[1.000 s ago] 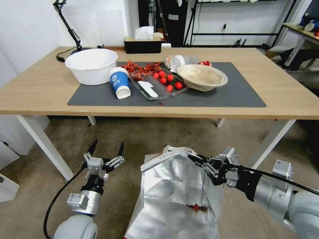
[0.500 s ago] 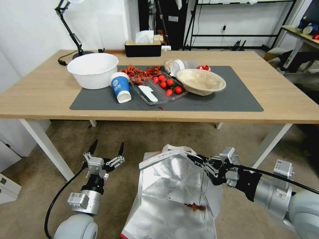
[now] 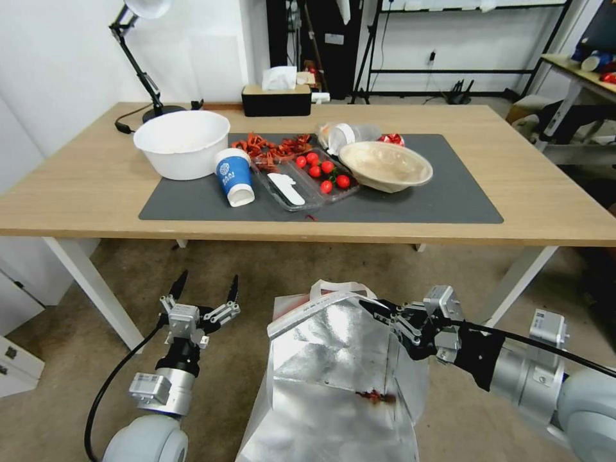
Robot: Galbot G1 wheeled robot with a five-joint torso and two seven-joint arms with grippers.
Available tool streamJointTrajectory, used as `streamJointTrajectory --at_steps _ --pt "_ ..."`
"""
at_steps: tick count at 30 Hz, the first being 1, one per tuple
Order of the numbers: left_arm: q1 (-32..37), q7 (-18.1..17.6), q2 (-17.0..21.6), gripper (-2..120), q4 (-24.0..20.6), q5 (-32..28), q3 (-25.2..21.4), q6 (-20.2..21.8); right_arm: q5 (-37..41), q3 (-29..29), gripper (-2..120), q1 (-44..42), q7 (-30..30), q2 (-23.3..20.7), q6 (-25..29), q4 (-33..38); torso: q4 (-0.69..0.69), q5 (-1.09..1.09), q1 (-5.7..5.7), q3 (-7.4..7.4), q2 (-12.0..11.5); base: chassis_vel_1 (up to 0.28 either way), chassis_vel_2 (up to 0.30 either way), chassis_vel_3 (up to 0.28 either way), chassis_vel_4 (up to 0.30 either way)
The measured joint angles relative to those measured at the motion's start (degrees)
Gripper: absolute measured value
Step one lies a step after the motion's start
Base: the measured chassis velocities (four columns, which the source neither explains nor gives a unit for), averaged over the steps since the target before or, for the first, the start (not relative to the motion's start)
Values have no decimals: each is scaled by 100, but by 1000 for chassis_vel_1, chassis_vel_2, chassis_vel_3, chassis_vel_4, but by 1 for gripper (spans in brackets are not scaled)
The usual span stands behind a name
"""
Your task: Pick up the food delivery bag from the floor and place it on the table.
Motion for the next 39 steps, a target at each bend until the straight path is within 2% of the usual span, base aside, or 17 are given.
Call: streamJointTrajectory --at_steps 24,34,39 --pt "4 -17 34 100 -39 -6 -25 81 3 -4 0 -53 -127 3 59 0 0 0 202 299 501 0 0 0 0" --pt "12 -17 34 100 -40 -3 -39 81 4 -3 0 -77 -231 3 138 0 -1 0 355 514 869 0 0 0 0" --pt "11 -16 34 100 -41 -2 -38 81 8 1 0 -74 -248 7 145 0 0 0 398 569 965 0 0 0 0"
